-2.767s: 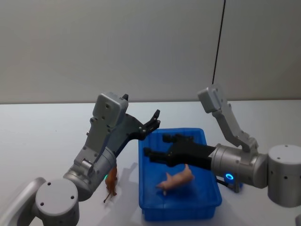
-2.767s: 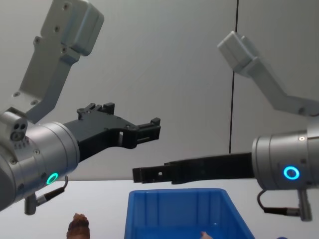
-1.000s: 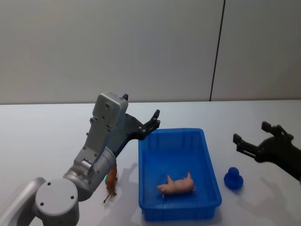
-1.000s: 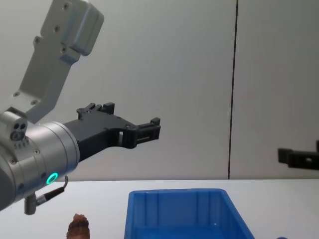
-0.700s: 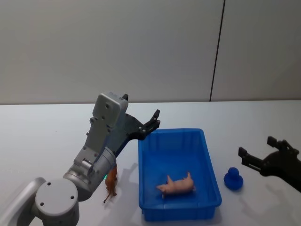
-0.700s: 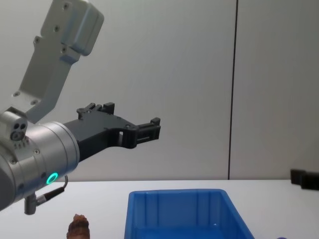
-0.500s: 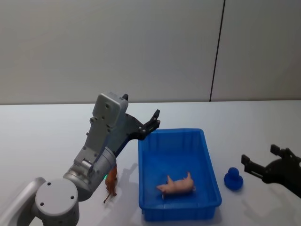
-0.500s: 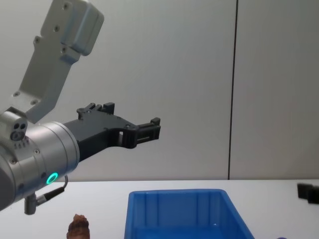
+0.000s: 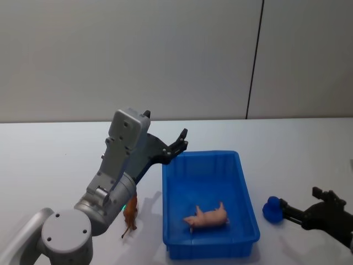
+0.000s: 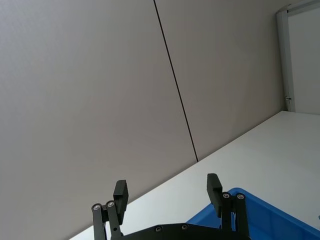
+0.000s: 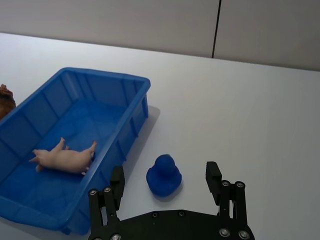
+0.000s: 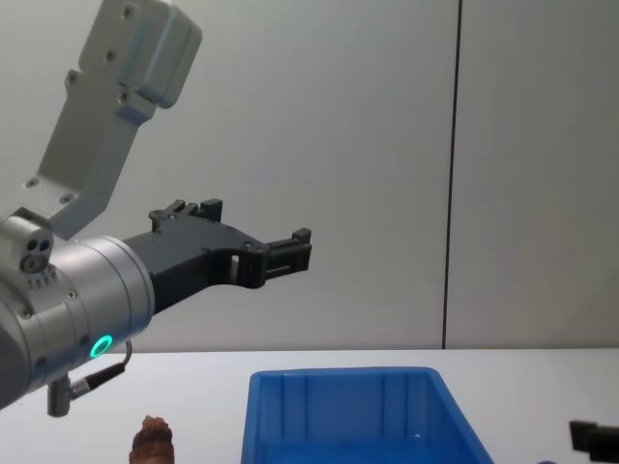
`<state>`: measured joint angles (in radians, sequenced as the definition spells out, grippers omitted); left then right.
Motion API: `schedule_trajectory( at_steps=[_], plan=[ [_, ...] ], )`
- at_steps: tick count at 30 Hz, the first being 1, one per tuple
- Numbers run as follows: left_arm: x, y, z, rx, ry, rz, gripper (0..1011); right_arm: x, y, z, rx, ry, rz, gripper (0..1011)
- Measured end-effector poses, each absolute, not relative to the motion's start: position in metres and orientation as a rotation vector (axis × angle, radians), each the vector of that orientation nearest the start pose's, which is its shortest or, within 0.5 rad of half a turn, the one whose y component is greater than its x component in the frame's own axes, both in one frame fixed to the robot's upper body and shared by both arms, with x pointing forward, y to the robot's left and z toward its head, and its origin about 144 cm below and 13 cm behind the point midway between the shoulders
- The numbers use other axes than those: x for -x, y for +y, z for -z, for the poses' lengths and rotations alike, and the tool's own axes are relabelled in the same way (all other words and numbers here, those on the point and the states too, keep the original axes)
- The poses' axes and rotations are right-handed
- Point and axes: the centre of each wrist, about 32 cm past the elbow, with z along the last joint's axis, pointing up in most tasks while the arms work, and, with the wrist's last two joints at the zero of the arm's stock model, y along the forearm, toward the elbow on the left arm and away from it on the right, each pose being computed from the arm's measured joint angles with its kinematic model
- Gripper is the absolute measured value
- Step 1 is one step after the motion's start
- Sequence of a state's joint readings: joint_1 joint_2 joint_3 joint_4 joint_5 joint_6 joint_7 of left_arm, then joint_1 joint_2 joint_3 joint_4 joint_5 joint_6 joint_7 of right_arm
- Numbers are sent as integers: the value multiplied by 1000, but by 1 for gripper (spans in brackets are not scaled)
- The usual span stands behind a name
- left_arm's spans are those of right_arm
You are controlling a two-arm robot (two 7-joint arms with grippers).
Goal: Pick up the two dolls from the table and place them into the box.
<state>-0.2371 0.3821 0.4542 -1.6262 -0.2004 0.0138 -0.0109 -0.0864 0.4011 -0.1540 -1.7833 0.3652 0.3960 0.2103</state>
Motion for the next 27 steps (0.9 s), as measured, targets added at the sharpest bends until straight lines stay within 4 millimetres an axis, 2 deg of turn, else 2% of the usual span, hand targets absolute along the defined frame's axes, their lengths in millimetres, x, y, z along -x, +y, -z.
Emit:
schedule_trajectory(
  at_steps=[27],
  plan=[
    [-492,198,-1204,-61,-268,-1124,1001,-478,-253,-1146,356,295,1067,1001]
  ],
)
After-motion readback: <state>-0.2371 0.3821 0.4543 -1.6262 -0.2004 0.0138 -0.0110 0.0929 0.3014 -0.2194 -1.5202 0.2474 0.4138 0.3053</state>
